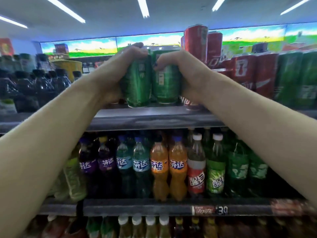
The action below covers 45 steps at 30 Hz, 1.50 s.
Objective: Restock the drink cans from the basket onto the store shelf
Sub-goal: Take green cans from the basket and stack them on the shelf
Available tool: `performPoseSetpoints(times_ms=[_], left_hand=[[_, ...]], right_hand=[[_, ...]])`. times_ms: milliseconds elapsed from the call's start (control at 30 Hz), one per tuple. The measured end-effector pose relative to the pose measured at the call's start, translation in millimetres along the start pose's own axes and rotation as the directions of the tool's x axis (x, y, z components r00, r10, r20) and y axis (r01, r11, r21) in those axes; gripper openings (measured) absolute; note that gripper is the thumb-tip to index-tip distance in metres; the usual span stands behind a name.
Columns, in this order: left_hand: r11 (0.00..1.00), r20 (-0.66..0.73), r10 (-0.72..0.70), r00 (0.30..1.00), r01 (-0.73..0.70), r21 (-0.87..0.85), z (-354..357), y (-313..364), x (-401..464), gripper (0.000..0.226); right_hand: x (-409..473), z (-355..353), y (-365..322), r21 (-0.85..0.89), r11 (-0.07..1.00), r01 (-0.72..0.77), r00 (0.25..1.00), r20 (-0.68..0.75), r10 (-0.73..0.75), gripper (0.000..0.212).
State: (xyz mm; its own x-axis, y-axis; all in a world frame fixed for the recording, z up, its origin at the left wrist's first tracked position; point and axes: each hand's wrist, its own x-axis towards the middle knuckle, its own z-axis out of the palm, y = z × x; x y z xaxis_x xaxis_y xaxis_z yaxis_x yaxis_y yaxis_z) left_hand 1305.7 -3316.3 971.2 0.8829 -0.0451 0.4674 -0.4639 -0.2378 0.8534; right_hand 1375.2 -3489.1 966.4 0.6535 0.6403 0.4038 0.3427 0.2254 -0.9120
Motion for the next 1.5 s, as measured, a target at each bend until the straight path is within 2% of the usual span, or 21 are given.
performPoseSetpoints(times_ms=[33,133,267,400,533,733,800,867,900,967,1000,1067,1133,1200,1267,1333,1400,1433,1500], left_hand=[[1.0,0.033,-0.012,0.999,0.012,0.01,-7,-4,7,0.024],[0.999,0.072,-0.052,0.996,0.052,0.007,-23,-21,26,0.038],[0.996,0.083,-0.079,0.993,0.081,-0.023,-40,-45,45,0.027],[0.996,0.085,-0.056,0.995,0.061,-0.059,-49,-60,59,0.012],[0.992,0.052,-0.107,0.993,0.11,-0.056,-50,-76,65,0.03],[0.988,0.028,-0.15,0.988,0.151,-0.025,-51,-83,70,0.039],[0.989,0.047,-0.15,0.988,0.15,-0.003,-51,-82,69,0.041],[0.988,0.061,-0.155,0.986,0.154,0.019,-50,-80,66,0.045],[0.988,0.066,-0.156,0.986,0.154,0.03,-51,-78,64,0.045],[0.987,0.08,-0.16,0.984,0.157,0.046,-54,-76,62,0.052],[0.985,0.084,-0.171,0.982,0.168,0.044,-55,-76,61,0.062],[0.982,0.072,-0.19,0.979,0.187,0.038,-59,-79,61,0.086],[0.984,0.079,-0.178,0.981,0.178,0.006,-62,-81,60,0.083],[0.985,0.09,-0.172,0.981,0.171,0.008,-65,-83,60,0.076],[0.983,0.074,-0.186,0.98,0.186,0.012,-69,-86,61,0.095],[0.98,0.045,-0.197,0.979,0.196,0.041,-70,-89,63,0.116],[0.983,0.027,-0.182,0.983,0.181,0.023,-69,-89,62,0.097],[0.983,0.007,-0.179,0.984,0.179,0.031,-69,-90,63,0.092],[0.98,-0.001,-0.186,0.983,0.186,0.066,-68,-91,63,0.117]], right_hand=[[8,-1,3,0.007,1.0,-0.009,1.0,0.006,0.009,0.057],[30,0,16,0.043,0.999,-0.031,1.0,0.006,0.031,0.052],[50,8,33,0.026,0.998,-0.065,0.995,-0.079,0.067,0.068],[63,12,41,0.015,0.996,-0.091,0.986,-0.139,0.092,0.065],[71,11,50,-0.004,0.987,-0.158,0.972,-0.176,0.155,0.049],[74,6,60,-0.061,0.973,-0.221,0.958,-0.2,0.205,0.034],[74,6,60,-0.099,0.967,-0.235,0.951,-0.228,0.208,0.036],[74,6,60,-0.15,0.959,-0.241,0.945,-0.262,0.197,0.043],[72,9,58,-0.184,0.952,-0.246,0.942,-0.277,0.19,0.053],[75,5,62,-0.272,0.919,-0.285,0.922,-0.34,0.185,0.093],[82,-3,70,-0.318,0.904,-0.286,0.917,-0.363,0.163,0.112],[100,-25,89,-0.397,0.881,-0.257,0.912,-0.401,0.085,0.133],[89,-14,82,-0.499,0.829,-0.25,0.909,-0.417,0.023,0.142],[63,13,63,-0.597,0.749,-0.288,0.901,-0.434,0.001,0.132],[49,24,55,-0.672,0.654,-0.348,0.884,-0.467,-0.009,0.116],[39,24,52,-0.722,0.584,-0.372,0.877,-0.48,-0.035,0.111],[35,28,50,-0.741,0.57,-0.355,0.87,-0.485,-0.088,0.109],[31,31,51,-0.772,0.533,-0.347,0.86,-0.488,-0.147,0.104],[22,35,55,-0.892,0.348,-0.288,0.835,-0.412,-0.365,0.08]])
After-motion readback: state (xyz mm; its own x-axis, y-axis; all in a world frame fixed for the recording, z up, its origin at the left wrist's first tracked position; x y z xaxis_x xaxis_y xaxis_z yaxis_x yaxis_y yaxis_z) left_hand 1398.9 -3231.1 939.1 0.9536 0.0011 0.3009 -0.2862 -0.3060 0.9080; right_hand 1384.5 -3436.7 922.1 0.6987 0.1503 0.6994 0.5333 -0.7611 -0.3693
